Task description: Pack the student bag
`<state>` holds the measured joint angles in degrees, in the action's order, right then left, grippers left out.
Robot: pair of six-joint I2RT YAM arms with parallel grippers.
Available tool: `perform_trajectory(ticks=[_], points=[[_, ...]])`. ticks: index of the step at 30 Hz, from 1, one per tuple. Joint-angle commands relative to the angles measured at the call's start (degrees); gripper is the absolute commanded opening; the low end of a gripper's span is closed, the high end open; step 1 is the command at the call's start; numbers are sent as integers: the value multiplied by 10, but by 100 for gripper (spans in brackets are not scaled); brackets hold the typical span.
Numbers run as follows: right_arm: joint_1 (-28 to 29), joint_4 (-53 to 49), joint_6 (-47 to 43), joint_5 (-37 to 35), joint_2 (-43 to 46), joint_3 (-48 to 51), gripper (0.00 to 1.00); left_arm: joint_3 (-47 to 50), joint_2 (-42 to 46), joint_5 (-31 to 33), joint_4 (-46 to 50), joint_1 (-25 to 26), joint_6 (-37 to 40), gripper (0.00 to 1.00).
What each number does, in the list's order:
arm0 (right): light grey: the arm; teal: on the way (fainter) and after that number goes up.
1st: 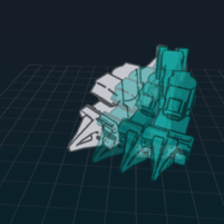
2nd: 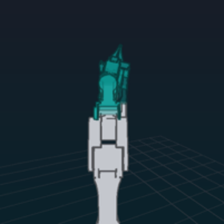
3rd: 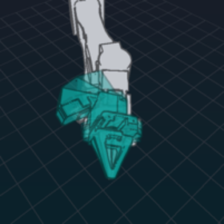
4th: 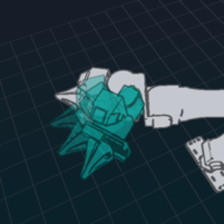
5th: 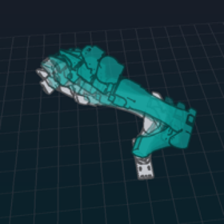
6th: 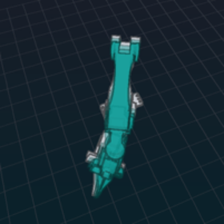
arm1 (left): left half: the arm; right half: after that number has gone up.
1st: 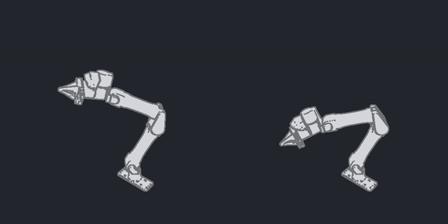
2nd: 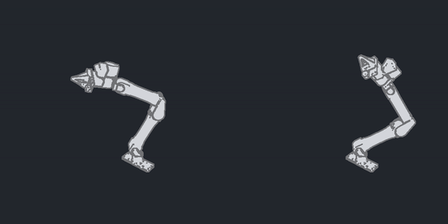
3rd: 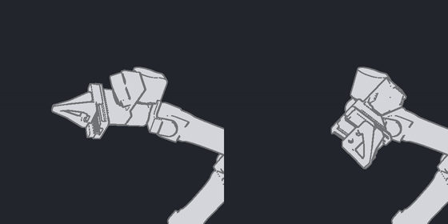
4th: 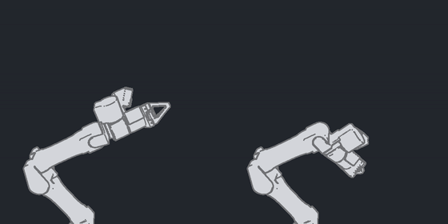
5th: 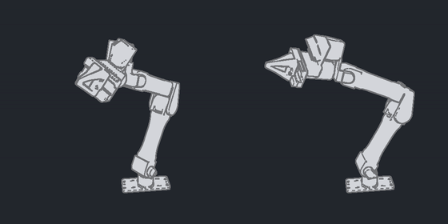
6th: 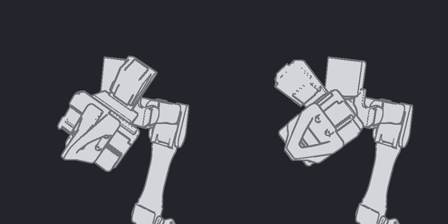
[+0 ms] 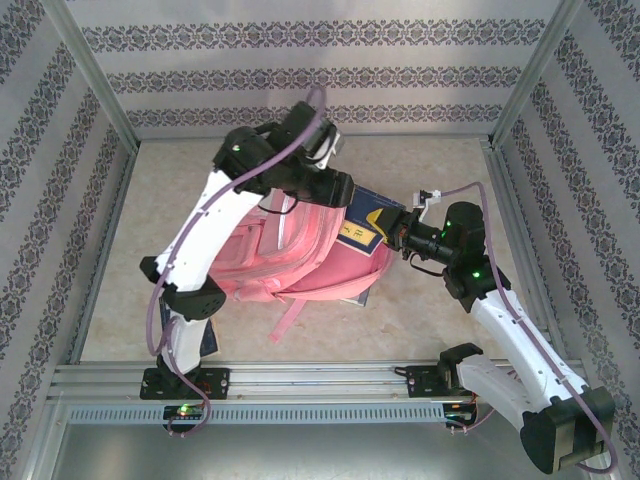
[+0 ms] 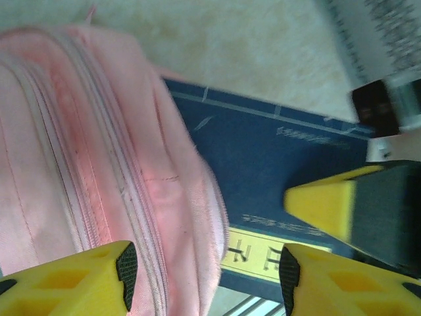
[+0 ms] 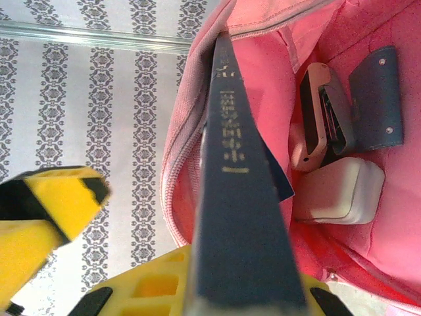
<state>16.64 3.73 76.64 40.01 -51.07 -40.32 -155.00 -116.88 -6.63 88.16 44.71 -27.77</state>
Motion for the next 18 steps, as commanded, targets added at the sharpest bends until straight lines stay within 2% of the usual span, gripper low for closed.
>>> perform_trajectory(ticks=[1, 12, 14, 18], points=[[5, 65, 4, 30, 15, 1, 0, -12, -28, 47, 71, 15, -48, 60], [7, 66, 4, 32, 16, 4, 0, -12, -62, 59, 54, 25, -73, 59], [8, 66, 4, 32, 17, 4, 0, -12, -68, 55, 54, 25, -71, 54], [9, 68, 2, 32, 17, 5, 0, -11, -77, 47, 49, 25, -65, 35]])
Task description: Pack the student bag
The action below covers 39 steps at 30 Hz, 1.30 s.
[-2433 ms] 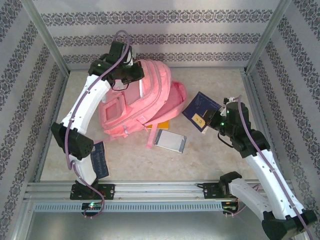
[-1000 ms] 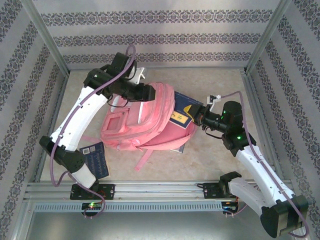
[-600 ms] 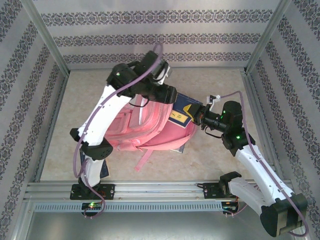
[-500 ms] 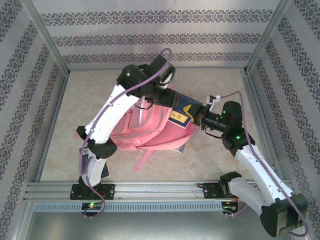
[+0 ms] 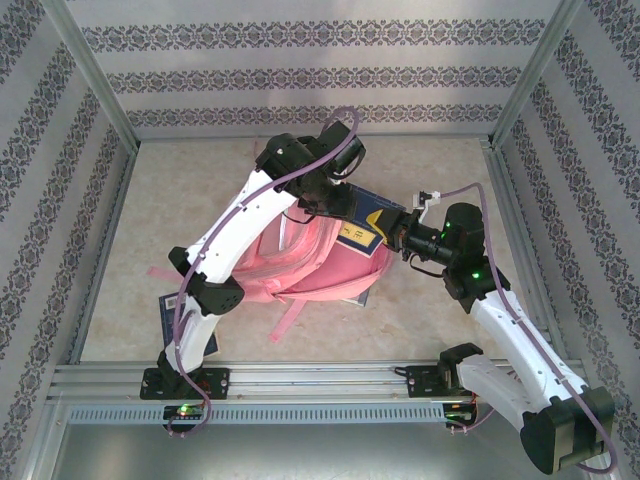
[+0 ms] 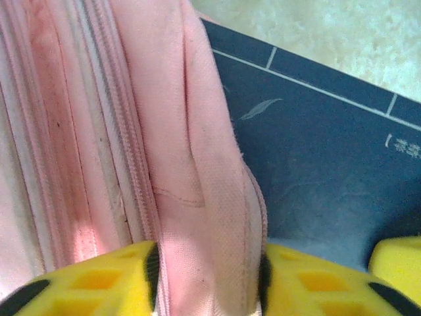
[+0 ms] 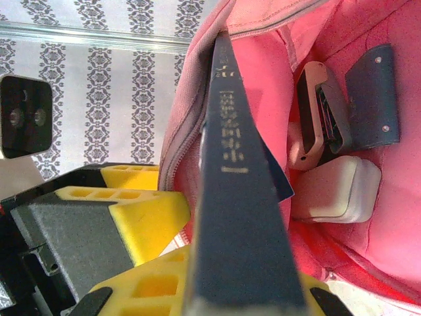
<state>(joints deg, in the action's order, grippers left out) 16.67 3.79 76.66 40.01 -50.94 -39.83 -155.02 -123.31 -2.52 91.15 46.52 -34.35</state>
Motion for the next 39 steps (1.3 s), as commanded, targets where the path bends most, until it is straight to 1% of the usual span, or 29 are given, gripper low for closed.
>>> perform_trajectory(ticks=[1, 6, 9, 13, 16, 18, 22, 27, 34, 37, 39], points=[[9, 68, 2, 31, 16, 1, 0, -11, -16, 5, 18, 7, 2, 29], [7, 50, -13, 30, 21, 0, 0, -12, -10, -12, 3, 2, 22, 0], [2, -41, -71, 8, 33, -17, 0, -12, 15, -11, -9, -8, 40, 0], [-6, -187, -144, -53, 61, -36, 0, -12, 59, -4, -16, -29, 78, 0], [-6, -260, -198, -88, 89, -42, 0, -6, 93, 11, -10, -47, 95, 0], [-5, -284, -219, -91, 97, -34, 0, -4, 110, 15, -4, -55, 107, 0], [2, -290, -228, -81, 90, -6, 0, -4, 133, 21, 18, -64, 140, 0], [30, -287, -261, -74, 55, -20, 0, 0, 157, 16, 33, -70, 179, 0], [110, -256, -297, -67, 2, -71, 0, 37, 177, 13, 29, -78, 191, 0], [134, -242, -303, -63, -17, -92, 0, 38, 176, 12, 27, -79, 191, 0], [137, -237, -302, -60, -28, -102, 0, 39, 173, 13, 27, -79, 190, 0]])
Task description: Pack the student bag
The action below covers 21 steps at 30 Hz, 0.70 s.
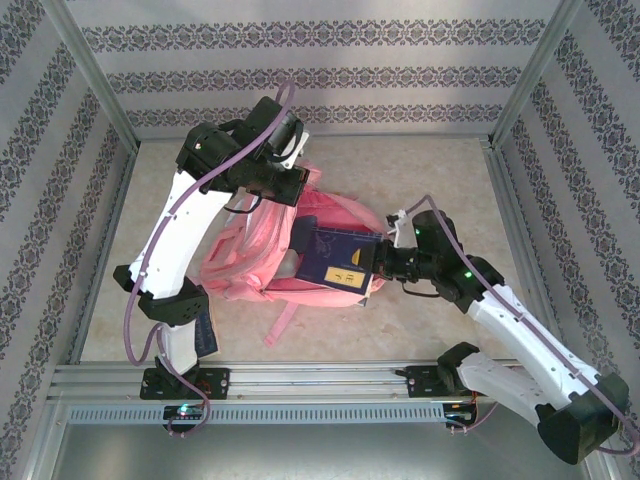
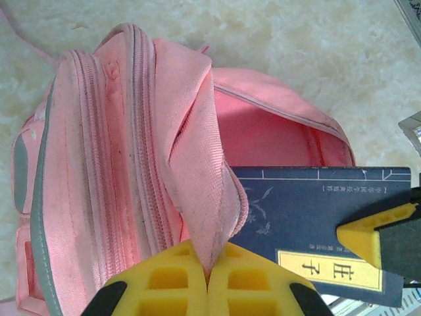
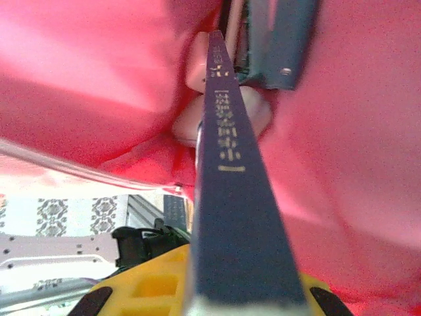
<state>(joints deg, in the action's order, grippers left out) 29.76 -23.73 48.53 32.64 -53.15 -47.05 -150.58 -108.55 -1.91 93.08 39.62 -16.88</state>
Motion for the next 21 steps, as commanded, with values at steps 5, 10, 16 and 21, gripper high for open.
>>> perform_trajectory(ticks=[5, 10, 16, 21], points=[[0, 79, 15, 34, -26, -38, 0, -5, 27, 7, -4, -9, 14, 0], [2, 142, 57, 62, -75, -52, 0, -6, 31, 8, -15, -10, 18, 0], [14, 196, 87, 64, -138, -71, 0, -6, 38, 14, -16, -10, 16, 0], [36, 228, 110, 51, -198, -79, 0, -7, 47, 12, -31, -10, 11, 0]])
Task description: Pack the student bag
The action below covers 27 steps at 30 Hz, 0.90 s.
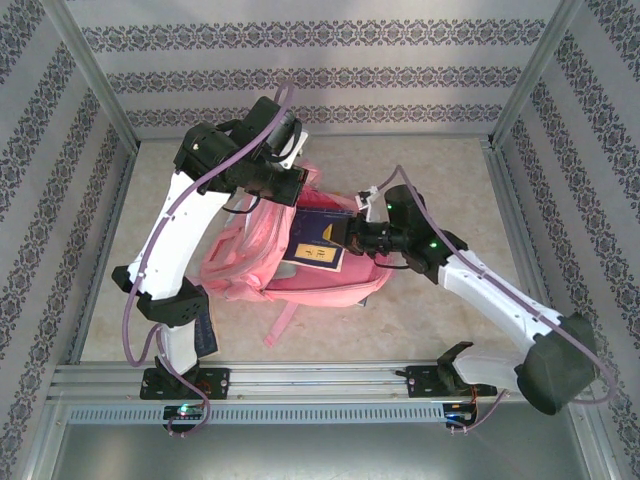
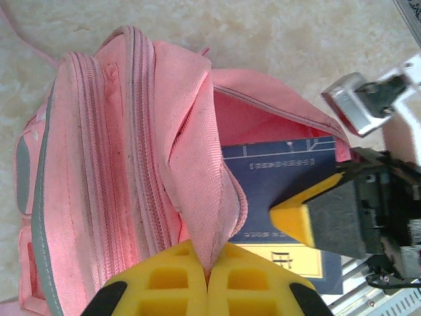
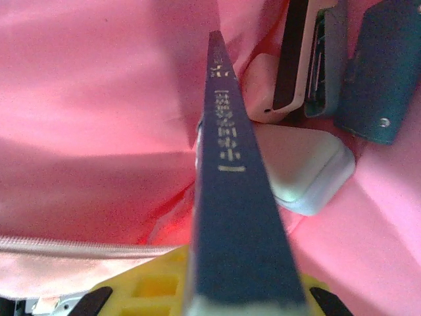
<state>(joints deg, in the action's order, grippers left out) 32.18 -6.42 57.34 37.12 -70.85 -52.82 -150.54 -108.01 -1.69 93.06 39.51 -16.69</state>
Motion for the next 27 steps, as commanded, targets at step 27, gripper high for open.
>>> perform_trajectory(ticks=[27], points=[[131, 197, 183, -360, -418, -241, 1, -50, 7, -59, -107, -9, 24, 0]])
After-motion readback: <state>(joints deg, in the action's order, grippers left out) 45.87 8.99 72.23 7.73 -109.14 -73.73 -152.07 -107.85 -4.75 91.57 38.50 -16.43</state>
